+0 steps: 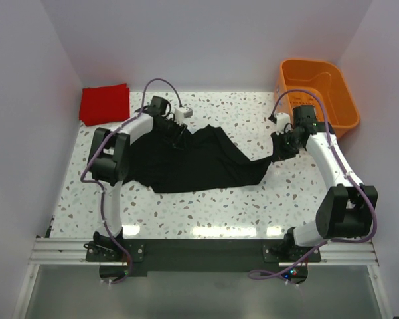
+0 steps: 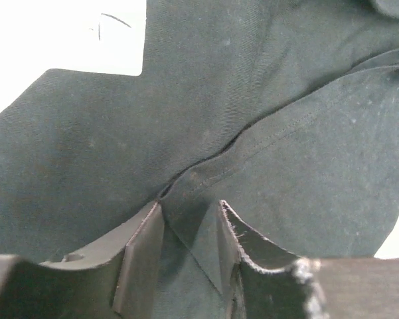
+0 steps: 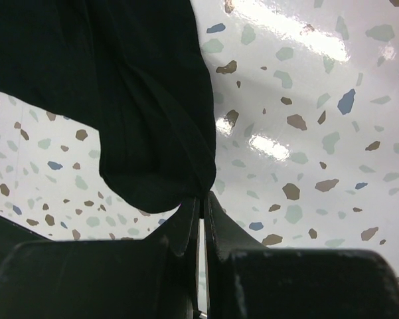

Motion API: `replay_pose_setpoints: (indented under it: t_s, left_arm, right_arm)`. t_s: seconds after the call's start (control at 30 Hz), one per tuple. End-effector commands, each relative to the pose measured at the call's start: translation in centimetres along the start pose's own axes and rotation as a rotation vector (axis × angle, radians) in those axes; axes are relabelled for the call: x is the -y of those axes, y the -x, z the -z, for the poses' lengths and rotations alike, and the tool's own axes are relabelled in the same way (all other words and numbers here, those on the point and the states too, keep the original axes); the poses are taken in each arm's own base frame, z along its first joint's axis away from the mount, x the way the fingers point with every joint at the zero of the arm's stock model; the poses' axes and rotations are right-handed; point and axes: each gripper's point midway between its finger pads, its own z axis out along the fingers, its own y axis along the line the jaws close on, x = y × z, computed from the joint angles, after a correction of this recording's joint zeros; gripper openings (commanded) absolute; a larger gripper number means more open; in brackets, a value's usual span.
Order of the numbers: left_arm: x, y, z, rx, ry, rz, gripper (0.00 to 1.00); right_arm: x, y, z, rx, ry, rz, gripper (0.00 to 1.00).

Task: Fold and stack the t-shirts
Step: Flatten the tshirt out

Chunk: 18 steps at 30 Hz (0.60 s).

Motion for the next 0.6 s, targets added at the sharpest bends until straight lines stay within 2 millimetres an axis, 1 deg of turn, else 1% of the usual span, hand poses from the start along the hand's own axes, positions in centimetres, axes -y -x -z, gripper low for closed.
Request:
replay_pose_setpoints:
  t_s: [0.0,0.03,0.07,0.13,0.23,0.4,0.5,0.57]
  left_arm:
    - [1.3,3.1,1.1,0.082,-0.030,-0.043,0.39]
    - [1.3,3.1,1.1,0.084,-0.031,-0.043,0.37]
    - [1.3,3.2,1.2,0.085,-0.030,-0.044,0.32]
    - [1.3,3.4,1.4,0.090,-0.025,-0.049,0.26]
    - [1.2,3.8,1.7,0.103,-0.014,-0.059,0.24]
    - [1.6,4.5,2.0,0.127,-0.021,-0.067,0.26]
    - [2.0,4.6,2.0,0.131,-0.041,-0.068,0.24]
    - [2.1,4.5,1.9,0.131,-0.048,-0.063,0.20]
  right_arm:
    - [0.5,1.4,0.8,0.041,-0.030,-0.005,0.00]
    - [0.5,1.3,0.8,0.040,-0.030,-0.010,0.00]
    - [0.4,1.3,0.7,0.039,-0.029,-0.010,0.00]
    - [0.4,1.4,0.8,0.044,-0.028,-0.015,0.00]
    - [0.4,1.5,0.7,0.044,-0.028,-0.025,0.00]
    - [0.4,1.4,0.7,0.041,-0.026,-0.031,0.00]
    - [0.3,1.3,0.6,0.037,-0.023,-0.037,0.00]
    - [0.4,1.3,0.6,0.037,-0.025,-0.040,0.00]
